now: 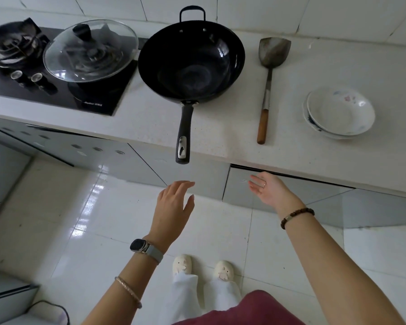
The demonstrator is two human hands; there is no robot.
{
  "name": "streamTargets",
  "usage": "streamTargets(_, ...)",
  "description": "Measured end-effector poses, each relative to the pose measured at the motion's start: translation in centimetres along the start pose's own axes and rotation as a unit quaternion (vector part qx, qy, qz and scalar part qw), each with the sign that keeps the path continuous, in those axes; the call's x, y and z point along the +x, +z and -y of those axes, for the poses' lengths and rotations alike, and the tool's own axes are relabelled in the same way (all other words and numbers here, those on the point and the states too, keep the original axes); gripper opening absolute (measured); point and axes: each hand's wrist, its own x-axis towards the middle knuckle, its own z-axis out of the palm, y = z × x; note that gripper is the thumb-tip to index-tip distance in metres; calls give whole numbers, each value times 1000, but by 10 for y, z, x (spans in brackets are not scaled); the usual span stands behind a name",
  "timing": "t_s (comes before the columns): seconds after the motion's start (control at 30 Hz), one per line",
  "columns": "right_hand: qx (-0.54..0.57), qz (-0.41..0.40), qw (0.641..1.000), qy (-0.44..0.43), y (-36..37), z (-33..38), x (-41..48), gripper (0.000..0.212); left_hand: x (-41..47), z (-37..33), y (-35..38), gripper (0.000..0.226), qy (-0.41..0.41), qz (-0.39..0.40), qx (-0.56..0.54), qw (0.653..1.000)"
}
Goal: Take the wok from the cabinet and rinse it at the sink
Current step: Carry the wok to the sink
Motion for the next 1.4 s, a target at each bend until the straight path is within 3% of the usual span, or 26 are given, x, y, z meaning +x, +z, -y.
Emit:
streamTargets(0.13,-52,19,998,11,21,3,-14,24,6,7,-12,29,-16,-8,-18,1000)
streamTargets(0.43,-51,152,987,-4,106,19,-55,25,52,39,-40,24,-119,-15,-146,982)
streamTargets(0.53,-48,155,987,-12,136,22,-55,23,82,47,-48,22,-207,19,-298,932)
streamTargets(0.8,-71,145,987,4,197,21,-47,31,166,65,-49,29,-324,157,-568,740)
streamTargets(1.07,-70,109,991,-31,226,17,-40,23,216,50,-40,34,-321,315,-598,664)
streamTargets(1.17,-116,80,989,-41,232,16,-38,23,225,42,-37,32,-328,328,-633,619)
streamTargets(1.4,-224,-33,969,-95,247,15,-38,15,238,35,-31,15,-321,338,-590,659)
